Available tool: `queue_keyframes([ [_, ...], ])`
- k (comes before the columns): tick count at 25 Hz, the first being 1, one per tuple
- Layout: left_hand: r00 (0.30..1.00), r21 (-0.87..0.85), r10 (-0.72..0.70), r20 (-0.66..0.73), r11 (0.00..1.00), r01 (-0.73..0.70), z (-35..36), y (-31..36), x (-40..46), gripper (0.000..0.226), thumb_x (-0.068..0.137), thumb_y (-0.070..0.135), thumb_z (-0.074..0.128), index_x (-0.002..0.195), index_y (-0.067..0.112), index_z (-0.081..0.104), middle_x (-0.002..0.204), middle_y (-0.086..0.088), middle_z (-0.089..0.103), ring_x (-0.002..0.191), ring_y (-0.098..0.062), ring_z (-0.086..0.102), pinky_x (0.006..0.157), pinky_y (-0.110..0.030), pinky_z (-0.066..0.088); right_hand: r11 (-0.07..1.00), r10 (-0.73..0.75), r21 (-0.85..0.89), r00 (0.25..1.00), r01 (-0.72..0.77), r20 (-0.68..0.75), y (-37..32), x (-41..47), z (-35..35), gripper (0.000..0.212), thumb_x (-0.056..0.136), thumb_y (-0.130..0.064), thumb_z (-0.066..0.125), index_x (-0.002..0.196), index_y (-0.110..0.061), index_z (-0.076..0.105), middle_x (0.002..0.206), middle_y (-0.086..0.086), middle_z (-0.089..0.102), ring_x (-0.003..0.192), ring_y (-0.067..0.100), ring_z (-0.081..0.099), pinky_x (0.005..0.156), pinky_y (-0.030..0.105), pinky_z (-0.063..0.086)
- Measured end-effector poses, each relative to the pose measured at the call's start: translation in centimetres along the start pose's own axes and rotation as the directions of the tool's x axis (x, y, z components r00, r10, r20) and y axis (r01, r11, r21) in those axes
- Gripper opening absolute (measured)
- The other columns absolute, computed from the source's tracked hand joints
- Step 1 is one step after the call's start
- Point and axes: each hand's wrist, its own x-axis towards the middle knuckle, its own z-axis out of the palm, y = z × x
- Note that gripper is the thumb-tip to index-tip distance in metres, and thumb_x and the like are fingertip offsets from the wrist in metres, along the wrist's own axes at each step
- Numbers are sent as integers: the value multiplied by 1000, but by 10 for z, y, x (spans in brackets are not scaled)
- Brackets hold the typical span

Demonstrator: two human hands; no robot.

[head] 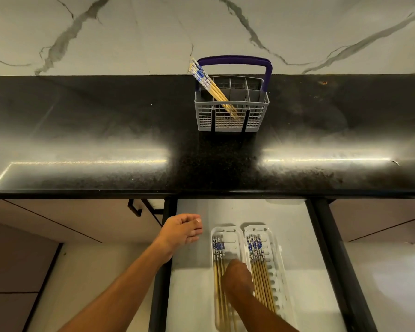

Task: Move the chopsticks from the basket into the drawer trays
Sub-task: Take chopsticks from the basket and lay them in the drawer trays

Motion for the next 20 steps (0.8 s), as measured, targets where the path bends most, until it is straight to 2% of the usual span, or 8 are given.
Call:
queue_keyframes([
  [6, 1000, 12, -5, -3, 1000, 5, -2, -1, -2, 27, 95, 17, 63, 121, 8, 64, 108, -10, 74, 96, -18, 74, 74, -24, 60, 997, -75, -12, 997, 75, 30, 0, -6, 1, 28, 102, -11, 39, 122, -1, 55, 121, 15, 62, 113, 31, 61, 92, 34, 49],
  [10, 999, -37, 37, 13, 999, -36, -3, 14, -6, 27, 96, 23, 60, 120, 11, 62, 116, -15, 71, 101, -24, 72, 82, -34, 60, 991, -127, 55, 992, 126, 17, 5, -9, -7, 32, 100, -21, 46, 130, -15, 55, 113, 2, 70, 97, 16, 69, 84, 25, 58],
  [12, 999, -182, 32, 43, 983, -24, 1, 26, -10, 32, 98, 30, 55, 124, 13, 60, 122, -17, 69, 105, -30, 71, 86, -46, 58, 974, -198, 133, 976, 186, 91, 2, -7, -30, 29, 95, -36, 57, 118, -21, 63, 106, -1, 73, 86, 13, 70, 78, 25, 59],
  [14, 994, -486, 32, 107, 873, 24, -4, 44, -15, 43, 99, 44, 46, 130, 15, 55, 127, -18, 67, 110, -38, 68, 86, -54, 57, 908, -280, 365, 946, 205, 166, -14, -12, -67, 39, 84, -60, 63, 105, -28, 68, 103, -2, 75, 81, 16, 72, 75, 32, 61],
  [15, 986, -647, 79, 148, 762, 36, -8, 56, -18, 50, 98, 52, 42, 132, 17, 53, 130, -19, 65, 111, -39, 67, 84, -56, 58, 813, -315, 553, 938, 185, 149, -25, -15, -94, 46, 80, -68, 63, 106, -30, 68, 103, -1, 75, 80, 19, 73, 69, 35, 61],
  [17, 953, -850, 231, 197, 525, 49, -19, 84, -26, 61, 94, 65, 39, 137, 23, 48, 137, -20, 59, 112, -36, 67, 78, -50, 61, 476, -349, 878, 926, 43, 143, -45, -21, -158, 50, 92, -63, 49, 119, -24, 63, 107, 9, 74, 73, 31, 73, 56, 38, 59],
  [19, 933, -905, 325, 154, 426, 1, -31, 111, -35, 73, 91, 72, 40, 144, 22, 42, 142, -19, 55, 112, -30, 69, 76, -41, 63, 150, -453, 987, 884, -54, 117, -63, -25, -218, 57, 96, -64, 34, 125, -20, 56, 115, 19, 72, 67, 35, 72, 50, 36, 58],
  [20, 929, -900, 349, 125, 433, -41, -34, 124, -36, 75, 90, 73, 40, 145, 22, 42, 142, -19, 56, 109, -28, 70, 75, -38, 63, 56, -501, 997, 862, -52, 73, -70, -26, -246, 65, 92, -69, 32, 128, -19, 54, 119, 22, 70, 64, 33, 72, 48, 35, 58],
])
